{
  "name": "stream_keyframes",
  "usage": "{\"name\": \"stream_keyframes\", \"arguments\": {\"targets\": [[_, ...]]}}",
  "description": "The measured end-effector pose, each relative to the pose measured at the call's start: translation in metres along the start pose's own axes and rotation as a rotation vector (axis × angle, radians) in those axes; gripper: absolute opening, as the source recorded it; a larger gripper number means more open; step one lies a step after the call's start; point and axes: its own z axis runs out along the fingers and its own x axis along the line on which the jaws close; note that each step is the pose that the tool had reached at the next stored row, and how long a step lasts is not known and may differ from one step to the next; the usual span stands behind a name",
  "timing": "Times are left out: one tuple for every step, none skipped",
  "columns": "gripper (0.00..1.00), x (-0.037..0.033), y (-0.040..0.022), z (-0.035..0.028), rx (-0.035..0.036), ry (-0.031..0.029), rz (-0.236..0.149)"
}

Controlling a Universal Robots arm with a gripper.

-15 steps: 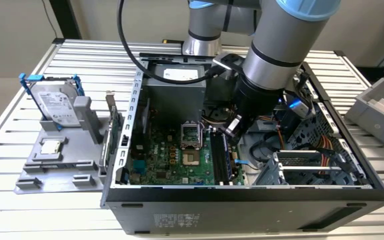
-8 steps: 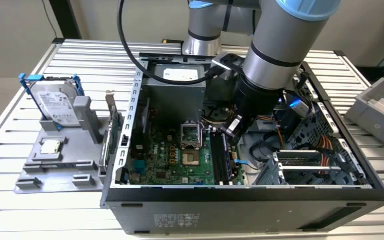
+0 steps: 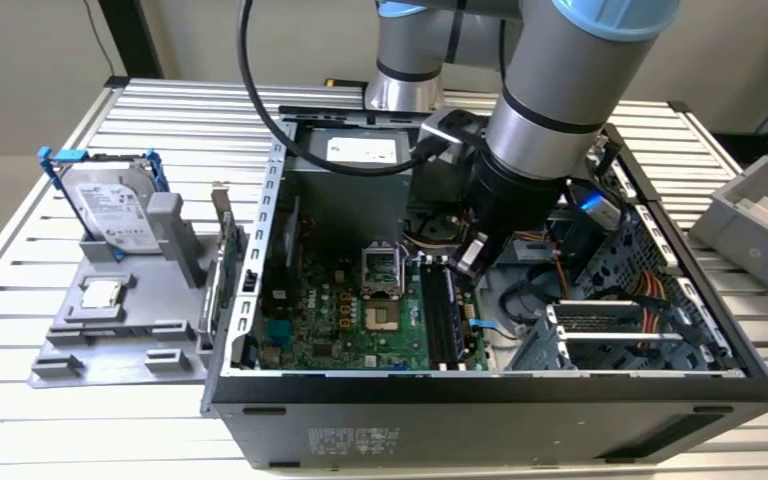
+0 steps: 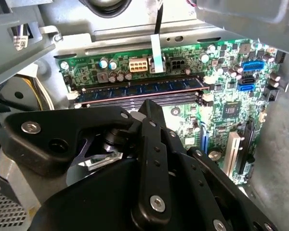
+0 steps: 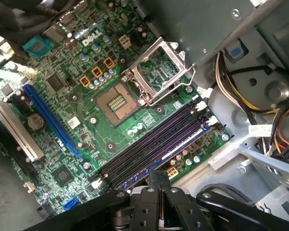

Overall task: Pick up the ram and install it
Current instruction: 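Press down the ram until it locks into place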

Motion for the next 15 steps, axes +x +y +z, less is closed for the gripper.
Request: {"name": "stream_keyframes", "arguments": {"targets": [[0.0, 0.0, 0.0, 0.0, 0.0004, 0.0004, -0.01], [0.0, 0.0, 0.0, 0.0, 0.0008, 0.0008, -0.019], [0.0, 0.0, 0.0, 0.0, 0.0012, 0.0012, -0.028], [0.0, 0.0, 0.0, 0.0, 0.0015, 0.0015, -0.035], [0.0, 0.0, 0.0, 0.0, 0.0018, 0.0018, -0.042], [0.0, 0.0, 0.0, 0.0, 0.0021, 0.0021, -0.048], [0.0, 0.0, 0.0, 0.0, 0.0023, 0.0023, -0.053], [0.0, 0.0, 0.0, 0.0, 0.0026, 0.0025, -0.059], [0.0, 0.0, 0.0, 0.0, 0.0028, 0.0027, -0.065], [0.0, 0.0, 0.0, 0.0, 0.0031, 0.0031, -0.071], [0.0, 0.0, 0.0, 0.0, 0.0034, 0.0033, -0.077], [0.0, 0.0, 0.0, 0.0, 0.0036, 0.0035, -0.083], [0.0, 0.0, 0.0, 0.0, 0.0039, 0.0038, -0.09], [0.0, 0.0, 0.0, 0.0, 0.0042, 0.004, -0.096], [0.0, 0.0, 0.0, 0.0, 0.0045, 0.0043, -0.103]]}}
